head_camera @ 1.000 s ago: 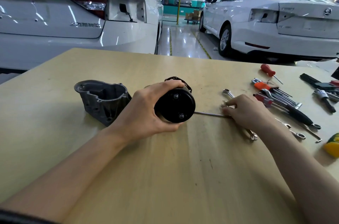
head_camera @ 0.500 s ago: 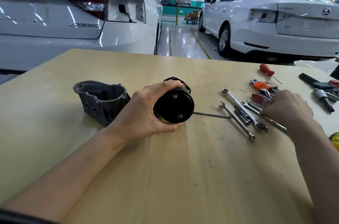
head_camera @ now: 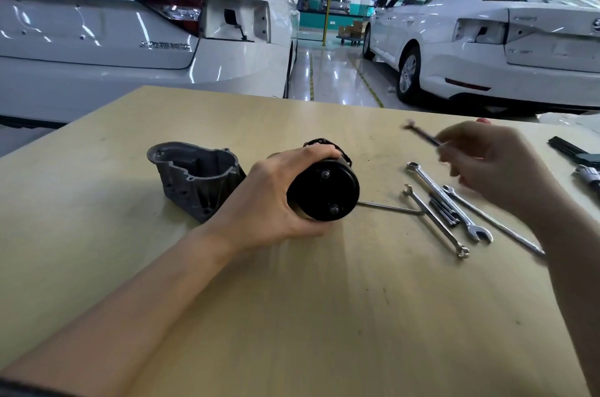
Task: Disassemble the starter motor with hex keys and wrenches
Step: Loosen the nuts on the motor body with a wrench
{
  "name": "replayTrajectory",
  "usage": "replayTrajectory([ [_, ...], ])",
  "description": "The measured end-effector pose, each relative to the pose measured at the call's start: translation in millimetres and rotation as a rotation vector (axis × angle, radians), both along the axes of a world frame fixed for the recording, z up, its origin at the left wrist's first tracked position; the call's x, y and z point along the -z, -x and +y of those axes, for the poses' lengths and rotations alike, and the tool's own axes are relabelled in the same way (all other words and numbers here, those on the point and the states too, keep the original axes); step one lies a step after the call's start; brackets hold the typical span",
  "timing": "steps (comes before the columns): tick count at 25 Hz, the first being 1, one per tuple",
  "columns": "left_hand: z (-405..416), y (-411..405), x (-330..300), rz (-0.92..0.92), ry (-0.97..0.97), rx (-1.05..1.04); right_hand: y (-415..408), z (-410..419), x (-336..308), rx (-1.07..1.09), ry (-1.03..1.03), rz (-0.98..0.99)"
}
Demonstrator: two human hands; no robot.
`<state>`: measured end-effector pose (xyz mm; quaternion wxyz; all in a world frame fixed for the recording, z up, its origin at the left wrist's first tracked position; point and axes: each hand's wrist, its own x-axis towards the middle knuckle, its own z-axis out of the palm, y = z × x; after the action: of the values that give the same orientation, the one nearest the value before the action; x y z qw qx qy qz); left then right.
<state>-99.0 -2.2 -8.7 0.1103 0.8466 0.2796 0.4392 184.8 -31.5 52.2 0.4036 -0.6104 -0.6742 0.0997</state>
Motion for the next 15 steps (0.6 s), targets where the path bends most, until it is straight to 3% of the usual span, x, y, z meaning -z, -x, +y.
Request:
replayTrajectory([
  [2,-0.5,-0.4,-1.4,0.001,0.012,-0.003,27.5,-20.6,-13.2,-0.419,0.078,0.140],
  [3,-0.4,-0.3,-1.7,0.001,0.010,-0.001,36.6,-27.4,-16.2,-0.496,0.092,0.100],
  [5,0.5,0.5,-1.3,-0.006,0.010,0.005,48.5,-31.6,-16.7,-0.511,0.058,0.010],
  [15,-0.2,0.6,-1.1,-0.016,0.018,0.014,57.4,-32.0,-13.2,-0.420,-0.009,0.079],
])
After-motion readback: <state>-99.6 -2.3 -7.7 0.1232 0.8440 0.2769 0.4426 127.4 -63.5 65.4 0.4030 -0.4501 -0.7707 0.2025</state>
